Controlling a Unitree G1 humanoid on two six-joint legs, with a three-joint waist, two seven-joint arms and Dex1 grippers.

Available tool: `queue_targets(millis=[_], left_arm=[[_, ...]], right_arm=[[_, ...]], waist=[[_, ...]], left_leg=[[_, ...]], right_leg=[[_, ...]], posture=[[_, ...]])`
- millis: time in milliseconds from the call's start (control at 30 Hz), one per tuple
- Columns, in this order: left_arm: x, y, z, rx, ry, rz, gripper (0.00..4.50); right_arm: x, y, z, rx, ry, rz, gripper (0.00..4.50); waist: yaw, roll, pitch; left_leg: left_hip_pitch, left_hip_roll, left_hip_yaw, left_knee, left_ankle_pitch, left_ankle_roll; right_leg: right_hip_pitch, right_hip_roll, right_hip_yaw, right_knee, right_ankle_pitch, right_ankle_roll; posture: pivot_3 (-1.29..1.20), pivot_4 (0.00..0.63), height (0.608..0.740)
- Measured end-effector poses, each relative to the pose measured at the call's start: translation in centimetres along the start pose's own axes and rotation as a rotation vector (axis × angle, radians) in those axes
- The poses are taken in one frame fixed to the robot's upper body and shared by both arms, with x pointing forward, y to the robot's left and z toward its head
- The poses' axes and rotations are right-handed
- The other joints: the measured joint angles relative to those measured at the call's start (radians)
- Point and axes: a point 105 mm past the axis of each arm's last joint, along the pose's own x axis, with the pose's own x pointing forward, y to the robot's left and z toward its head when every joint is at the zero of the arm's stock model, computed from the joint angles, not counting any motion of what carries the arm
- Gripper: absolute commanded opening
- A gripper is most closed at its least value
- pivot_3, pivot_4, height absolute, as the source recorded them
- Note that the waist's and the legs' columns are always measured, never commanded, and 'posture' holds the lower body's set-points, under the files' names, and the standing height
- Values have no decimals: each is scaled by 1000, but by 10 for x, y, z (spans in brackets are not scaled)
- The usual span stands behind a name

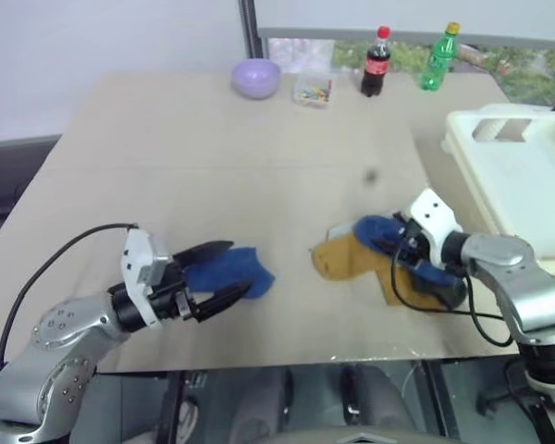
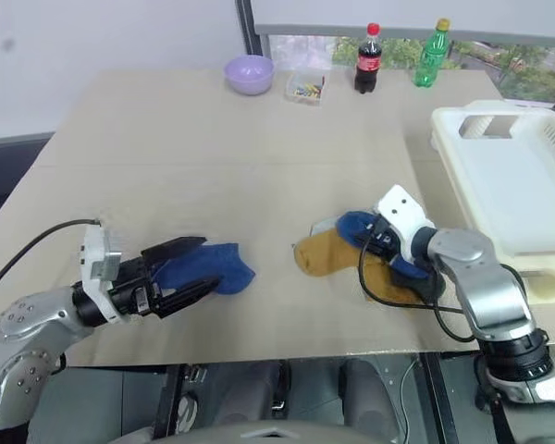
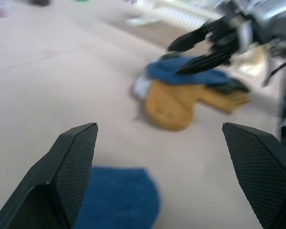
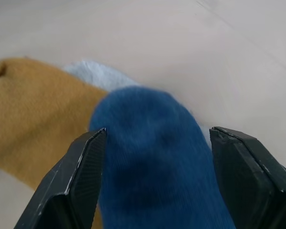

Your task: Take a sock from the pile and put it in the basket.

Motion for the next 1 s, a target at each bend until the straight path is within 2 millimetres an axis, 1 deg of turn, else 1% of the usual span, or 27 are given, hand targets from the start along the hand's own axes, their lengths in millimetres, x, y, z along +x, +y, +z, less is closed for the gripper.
queue_targets(millis=[67,200,267,300,333,367,433,467,500,833,933,1000], left_arm=[[0,3,3,8,8,-14,4466],[1,7,3,5,8,-17,4466],[2,6,2,5,11,-18,4500],[2,6,1,5,13,-19,4500],[2,7,1,9,19,-15,4500],[2,7,0,14,22,-10,4500],[2,9,0,29,26,5,4500],[2,9,0,36,25,11,4500],[2,10,0,40,26,16,4500],[0,11,-6,25,19,54,4500],[0,13,-6,20,7,75,4500],[-1,14,-6,16,1,89,4500]], right_arm=[[0,1,-2,7,4,0,3520],[3,8,0,11,-4,22,3520],[6,12,0,11,-5,33,2933],[7,13,0,13,-6,34,2756],[9,14,1,12,-7,33,2143],[10,14,1,10,-5,34,1851],[11,14,0,10,-1,37,929],[12,13,0,12,1,37,352],[12,13,0,11,0,37,31],[13,13,5,5,-12,63,31],[15,13,19,-2,-54,73,31],[19,14,36,-3,-111,91,31]], waist=[[0,0,0],[-1,-1,0],[0,-1,0],[0,-1,0],[0,-1,0],[0,0,0],[0,-1,0],[0,-1,0],[0,-1,0],[0,-1,0],[-3,-1,0],[-4,-1,0]], left_leg=[[0,0,1,1,0,0],[0,0,3,2,0,1],[0,0,2,2,0,1],[0,0,2,2,0,1],[0,1,2,2,0,0],[0,1,2,2,0,0],[0,0,2,2,0,1],[0,0,2,2,0,0],[0,0,2,2,0,0],[0,1,2,2,0,0],[1,1,3,2,0,0],[1,2,3,2,0,0]], right_leg=[[0,4,0,0,0,0],[1,5,1,0,0,2],[1,5,0,0,1,3],[1,5,0,0,1,3],[1,6,0,0,1,3],[1,6,0,0,1,2],[1,5,0,0,1,2],[1,5,0,0,1,2],[1,5,0,0,1,2],[1,5,0,0,1,2],[1,6,1,0,1,3],[1,7,1,0,1,3]], posture=[[0,150,740],[0,150,740],[0,150,740],[0,150,740],[0,150,740],[0,150,740],[0,150,740],[0,150,740],[0,150,740],[0,150,740],[0,150,740],[0,150,740]])
